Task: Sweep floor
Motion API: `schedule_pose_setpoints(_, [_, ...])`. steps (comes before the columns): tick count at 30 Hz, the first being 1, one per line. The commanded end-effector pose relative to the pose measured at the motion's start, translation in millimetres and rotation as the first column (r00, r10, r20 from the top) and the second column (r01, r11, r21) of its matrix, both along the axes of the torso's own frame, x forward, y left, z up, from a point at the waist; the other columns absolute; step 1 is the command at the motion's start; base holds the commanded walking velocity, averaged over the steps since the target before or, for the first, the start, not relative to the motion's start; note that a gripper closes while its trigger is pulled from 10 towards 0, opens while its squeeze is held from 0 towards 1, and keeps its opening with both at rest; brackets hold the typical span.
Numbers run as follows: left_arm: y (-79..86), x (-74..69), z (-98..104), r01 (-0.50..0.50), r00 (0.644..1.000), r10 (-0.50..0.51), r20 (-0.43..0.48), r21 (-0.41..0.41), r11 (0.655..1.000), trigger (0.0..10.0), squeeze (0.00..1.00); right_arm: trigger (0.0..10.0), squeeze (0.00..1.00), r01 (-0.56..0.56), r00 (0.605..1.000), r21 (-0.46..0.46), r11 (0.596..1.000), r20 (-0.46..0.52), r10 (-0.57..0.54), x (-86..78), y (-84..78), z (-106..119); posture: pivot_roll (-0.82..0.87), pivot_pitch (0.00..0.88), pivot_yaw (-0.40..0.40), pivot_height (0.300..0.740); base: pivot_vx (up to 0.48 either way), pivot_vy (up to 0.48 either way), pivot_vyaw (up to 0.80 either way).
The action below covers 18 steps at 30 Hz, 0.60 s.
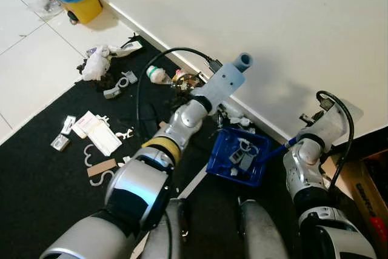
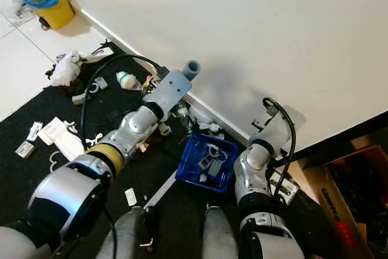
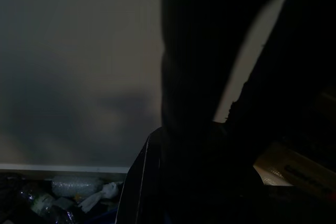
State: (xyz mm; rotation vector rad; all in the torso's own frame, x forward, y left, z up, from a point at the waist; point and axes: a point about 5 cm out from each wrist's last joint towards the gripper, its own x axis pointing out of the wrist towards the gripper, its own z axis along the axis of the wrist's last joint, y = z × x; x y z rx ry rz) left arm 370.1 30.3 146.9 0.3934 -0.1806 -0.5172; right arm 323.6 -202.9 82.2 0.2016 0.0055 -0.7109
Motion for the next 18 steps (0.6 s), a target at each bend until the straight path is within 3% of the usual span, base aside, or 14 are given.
schedule_pose_setpoints(1, [-8.2,-7.3,-12,0.010,0.997,-0.016,-0.078,-0.078,0.997,10.0,0.00,10.0,0.00,0.037,0.990,0.004,0.999,-0.135,-0.037,-16.2,-5.7,-27,-0.13,0.335,0.032,0.740,0.000,0.000,0.00])
schedule_pose_setpoints(3, [-11.2,-8.9,-14,0.018,0.993,-0.031,-0.115,-0.119,0.993,10.0,0.00,10.0,0.00,0.037,0.991,0.003,0.999,-0.132,-0.036,-15.9,-6.3,-27,-0.13,0.331,0.032,0.740,0.000,0.000,0.00])
schedule_pose_setpoints(6, [-20.8,-9.2,-11,-0.001,0.980,-0.054,-0.192,-0.276,0.961,10.0,0.00,10.0,0.00,0.043,0.991,0.000,0.999,-0.123,-0.043,-14.1,-11.1,-24,-0.13,0.329,0.031,0.740,0.000,0.000,0.00])
schedule_pose_setpoints(8, [-22.9,-8.7,-8,-0.009,0.978,-0.055,-0.200,-0.307,0.952,10.0,0.00,10.0,0.00,0.044,0.992,0.000,0.999,-0.122,-0.044,-13.7,-12.3,-23,-0.13,0.329,0.031,0.740,0.000,0.000,0.00])
schedule_pose_setpoints(14, [-46.1,-4.2,27,-0.006,0.981,-0.087,-0.171,-0.480,0.877,10.0,0.00,10.0,0.00,0.044,0.992,-0.001,0.999,-0.115,-0.044,-10.8,-15.2,-20,-0.12,0.311,0.033,0.740,0.000,0.000,0.00])
schedule_pose_setpoints(16, [-46.1,-4.2,27,-0.006,0.981,-0.087,-0.171,-0.480,0.877,10.0,0.00,10.0,0.00,0.044,0.992,-0.001,0.999,-0.115,-0.044,-10.8,-15.2,-20,-0.12,0.311,0.033,0.740,0.000,0.000,0.00])
schedule_pose_setpoints(18, [-56.6,-3.8,43,0.042,0.981,-0.135,-0.141,-0.521,0.852,10.0,0.00,10.0,0.00,0.042,0.993,0.001,0.999,-0.113,-0.042,-9.9,-14.5,-20,-0.12,0.303,0.039,0.740,0.000,0.000,0.00])
